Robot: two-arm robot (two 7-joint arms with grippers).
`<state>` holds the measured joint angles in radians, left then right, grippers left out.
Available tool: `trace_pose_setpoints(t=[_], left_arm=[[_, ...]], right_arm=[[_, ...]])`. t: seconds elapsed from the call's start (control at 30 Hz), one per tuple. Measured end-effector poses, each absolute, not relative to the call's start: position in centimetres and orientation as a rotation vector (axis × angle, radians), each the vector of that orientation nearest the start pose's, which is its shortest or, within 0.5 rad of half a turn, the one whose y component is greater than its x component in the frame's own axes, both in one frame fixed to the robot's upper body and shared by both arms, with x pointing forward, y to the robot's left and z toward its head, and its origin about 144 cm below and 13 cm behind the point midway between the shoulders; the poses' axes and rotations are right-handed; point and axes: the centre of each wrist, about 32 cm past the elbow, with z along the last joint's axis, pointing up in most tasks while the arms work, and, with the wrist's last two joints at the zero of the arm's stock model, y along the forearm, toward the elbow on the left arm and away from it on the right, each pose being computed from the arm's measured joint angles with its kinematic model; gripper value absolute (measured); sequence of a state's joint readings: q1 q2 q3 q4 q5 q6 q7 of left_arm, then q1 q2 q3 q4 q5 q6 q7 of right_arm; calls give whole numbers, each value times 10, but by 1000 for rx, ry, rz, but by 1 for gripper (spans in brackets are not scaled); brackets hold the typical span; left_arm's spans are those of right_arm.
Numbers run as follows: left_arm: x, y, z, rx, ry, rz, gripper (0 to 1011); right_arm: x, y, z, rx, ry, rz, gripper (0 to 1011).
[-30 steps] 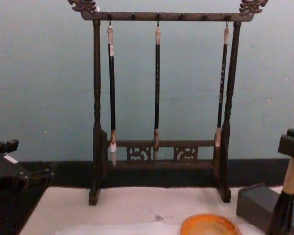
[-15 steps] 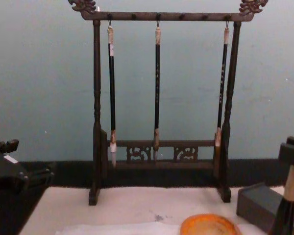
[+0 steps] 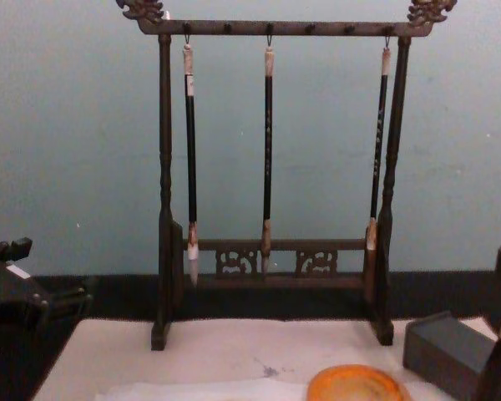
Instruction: Pick up the brush from the inkstone, write on the paper, then place the brush back to its original position.
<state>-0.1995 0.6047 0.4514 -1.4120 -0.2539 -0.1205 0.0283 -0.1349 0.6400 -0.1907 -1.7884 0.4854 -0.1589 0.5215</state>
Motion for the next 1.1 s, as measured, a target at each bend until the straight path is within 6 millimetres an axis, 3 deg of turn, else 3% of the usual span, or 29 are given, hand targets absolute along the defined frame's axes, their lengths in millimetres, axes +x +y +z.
trace_pose_setpoints(t=[1.1], left_arm=[[489,310,1140,304,-285,1248,1009]], right_arm=[[404,-331,1191,-75,-192,-852,176]])
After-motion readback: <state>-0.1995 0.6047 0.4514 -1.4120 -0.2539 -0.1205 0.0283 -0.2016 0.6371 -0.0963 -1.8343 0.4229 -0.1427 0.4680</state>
